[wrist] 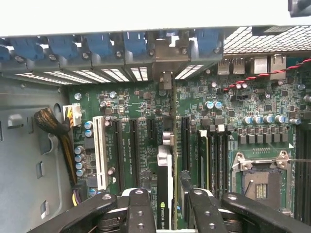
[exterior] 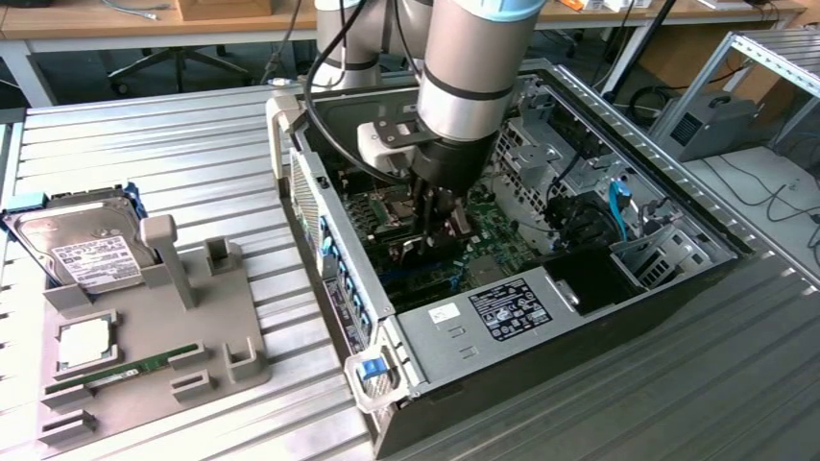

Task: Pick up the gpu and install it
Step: 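Insert the gpu into the slot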

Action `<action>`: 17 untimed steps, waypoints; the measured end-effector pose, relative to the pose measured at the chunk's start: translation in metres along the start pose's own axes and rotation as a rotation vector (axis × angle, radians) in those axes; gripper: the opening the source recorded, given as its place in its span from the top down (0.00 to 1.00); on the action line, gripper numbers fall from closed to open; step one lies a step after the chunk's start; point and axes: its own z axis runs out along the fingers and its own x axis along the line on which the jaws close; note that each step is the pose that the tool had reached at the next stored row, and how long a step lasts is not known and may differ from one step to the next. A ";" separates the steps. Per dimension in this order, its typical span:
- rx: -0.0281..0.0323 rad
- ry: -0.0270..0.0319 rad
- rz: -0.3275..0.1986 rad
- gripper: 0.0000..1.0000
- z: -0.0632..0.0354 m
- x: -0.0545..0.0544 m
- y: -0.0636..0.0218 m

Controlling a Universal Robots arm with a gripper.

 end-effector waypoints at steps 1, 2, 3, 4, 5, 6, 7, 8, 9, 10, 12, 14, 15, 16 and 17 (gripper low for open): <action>-0.0002 -0.0048 0.000 0.65 0.0000 0.000 0.0000; -0.0003 -0.0088 0.000 0.65 0.0000 0.000 -0.0002; -0.0003 -0.0095 0.000 0.65 0.0001 0.000 -0.0005; -0.0003 -0.0096 0.000 0.65 0.0002 0.000 -0.0011; -0.0005 -0.0096 0.000 0.65 0.0002 0.000 -0.0022; -0.0008 -0.0095 0.000 0.65 0.0002 0.000 -0.0029; -0.0017 -0.0093 0.000 0.65 0.0001 0.000 -0.0036; -0.0018 -0.0094 0.000 0.65 0.0002 0.000 -0.0036; -0.0018 -0.0093 0.000 0.65 0.0001 0.000 -0.0036; -0.0019 -0.0094 0.000 0.65 0.0001 0.000 -0.0036; -0.0018 -0.0094 0.000 0.65 0.0002 0.000 -0.0037; -0.0018 -0.0093 0.000 0.65 0.0001 0.000 -0.0037; -0.0018 -0.0094 0.000 0.65 0.0002 0.000 -0.0037; -0.0018 -0.0094 0.000 0.65 0.0002 0.000 -0.0036; -0.0018 -0.0094 0.000 0.65 0.0002 0.000 -0.0037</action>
